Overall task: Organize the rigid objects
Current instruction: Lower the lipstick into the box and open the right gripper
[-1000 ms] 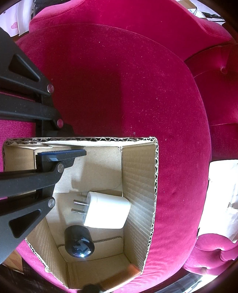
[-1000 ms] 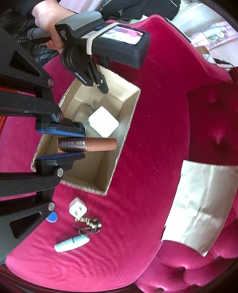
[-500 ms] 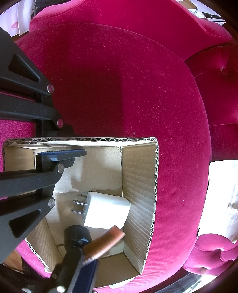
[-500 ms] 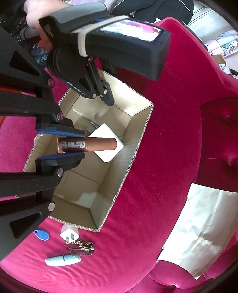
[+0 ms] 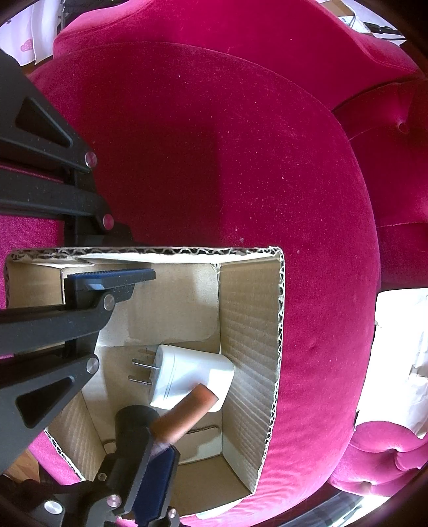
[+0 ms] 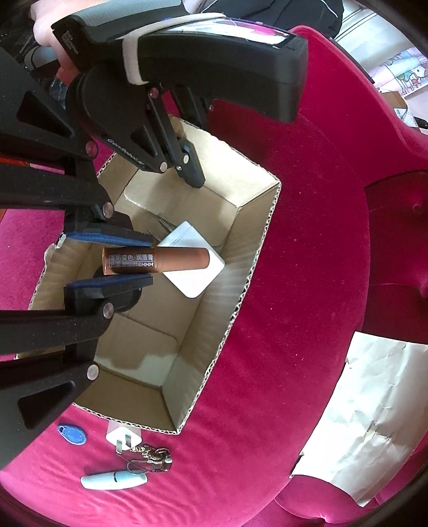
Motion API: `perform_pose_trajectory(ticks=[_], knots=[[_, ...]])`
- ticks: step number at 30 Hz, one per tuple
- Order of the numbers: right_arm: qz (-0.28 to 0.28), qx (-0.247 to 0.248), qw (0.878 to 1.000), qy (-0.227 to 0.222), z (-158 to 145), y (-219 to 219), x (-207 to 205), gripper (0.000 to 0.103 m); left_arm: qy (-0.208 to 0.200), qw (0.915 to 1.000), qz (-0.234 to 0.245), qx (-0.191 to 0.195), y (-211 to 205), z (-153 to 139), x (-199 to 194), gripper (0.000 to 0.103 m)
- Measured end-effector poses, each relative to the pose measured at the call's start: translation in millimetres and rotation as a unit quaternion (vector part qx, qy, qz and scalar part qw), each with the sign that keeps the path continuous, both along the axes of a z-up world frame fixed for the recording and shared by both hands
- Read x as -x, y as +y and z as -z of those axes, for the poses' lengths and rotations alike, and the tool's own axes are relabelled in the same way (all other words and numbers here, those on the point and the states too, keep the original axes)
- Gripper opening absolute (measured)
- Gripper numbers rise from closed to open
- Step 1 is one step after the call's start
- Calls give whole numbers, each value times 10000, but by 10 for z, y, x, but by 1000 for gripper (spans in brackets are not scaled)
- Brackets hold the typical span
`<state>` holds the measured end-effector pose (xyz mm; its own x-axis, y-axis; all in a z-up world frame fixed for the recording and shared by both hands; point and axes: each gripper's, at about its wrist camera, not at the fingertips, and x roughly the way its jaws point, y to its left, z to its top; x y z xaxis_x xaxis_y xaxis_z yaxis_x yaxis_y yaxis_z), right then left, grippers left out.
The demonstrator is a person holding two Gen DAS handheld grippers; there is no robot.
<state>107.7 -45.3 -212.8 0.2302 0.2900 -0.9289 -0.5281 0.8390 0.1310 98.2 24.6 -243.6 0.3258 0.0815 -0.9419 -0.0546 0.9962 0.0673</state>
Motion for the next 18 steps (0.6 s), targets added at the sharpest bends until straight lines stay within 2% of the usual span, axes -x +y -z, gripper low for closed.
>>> perform_pose_trajectory(ticks=[1, 3, 13, 15, 18], knots=[[-13, 9, 10000, -21, -11, -4, 9, 21, 1, 10000, 2, -3, -1, 1, 0, 8], [-32, 39, 10000, -58, -19, 0, 20, 46, 2, 10000, 4, -4, -2, 2, -1, 9], [239, 216, 9988, -381, -80, -103, 23, 85, 8, 10000, 21, -18, -16, 11, -5, 9], [261, 181, 9986, -420, -99, -130, 22, 98, 9, 10000, 22, -22, -16, 12, -4, 9], [253, 155, 9986, -434, -121, -142, -5, 102, 3, 10000, 25, -9, -9, 10, -2, 9]])
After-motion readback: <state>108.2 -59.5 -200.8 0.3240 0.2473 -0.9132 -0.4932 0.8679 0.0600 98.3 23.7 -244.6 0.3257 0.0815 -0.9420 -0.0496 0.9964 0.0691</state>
